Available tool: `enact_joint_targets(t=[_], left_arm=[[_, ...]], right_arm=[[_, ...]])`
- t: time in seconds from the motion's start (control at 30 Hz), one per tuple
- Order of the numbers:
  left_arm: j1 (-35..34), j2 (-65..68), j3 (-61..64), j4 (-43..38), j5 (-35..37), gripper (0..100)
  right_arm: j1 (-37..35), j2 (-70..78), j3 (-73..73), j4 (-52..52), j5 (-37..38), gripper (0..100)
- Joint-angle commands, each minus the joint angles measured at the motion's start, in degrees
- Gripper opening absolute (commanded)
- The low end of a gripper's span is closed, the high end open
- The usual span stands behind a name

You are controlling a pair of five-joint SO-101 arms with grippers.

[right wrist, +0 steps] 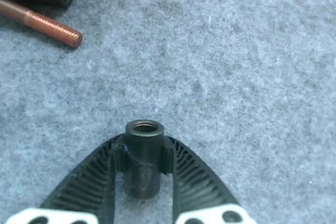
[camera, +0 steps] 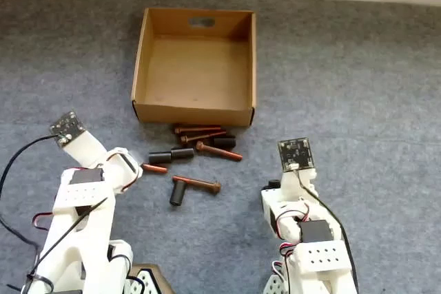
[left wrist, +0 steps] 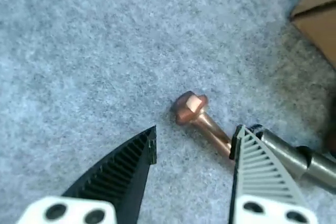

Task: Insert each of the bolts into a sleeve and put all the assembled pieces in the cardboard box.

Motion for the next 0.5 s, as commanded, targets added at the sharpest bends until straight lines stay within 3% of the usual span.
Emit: enact_joint_targets(t=[0.0,0.47], left_arm=[[2.24,0.13,-1.19,-0.62,0.44,24],[2.15,0.13,-1.27,-0.88,0.53,24]], right_arm=[[0.13,-0.4,-0.13,-0.75,0.62,0.5],[0.13,-0.4,-0.13,-0.75,0.62,0.5]])
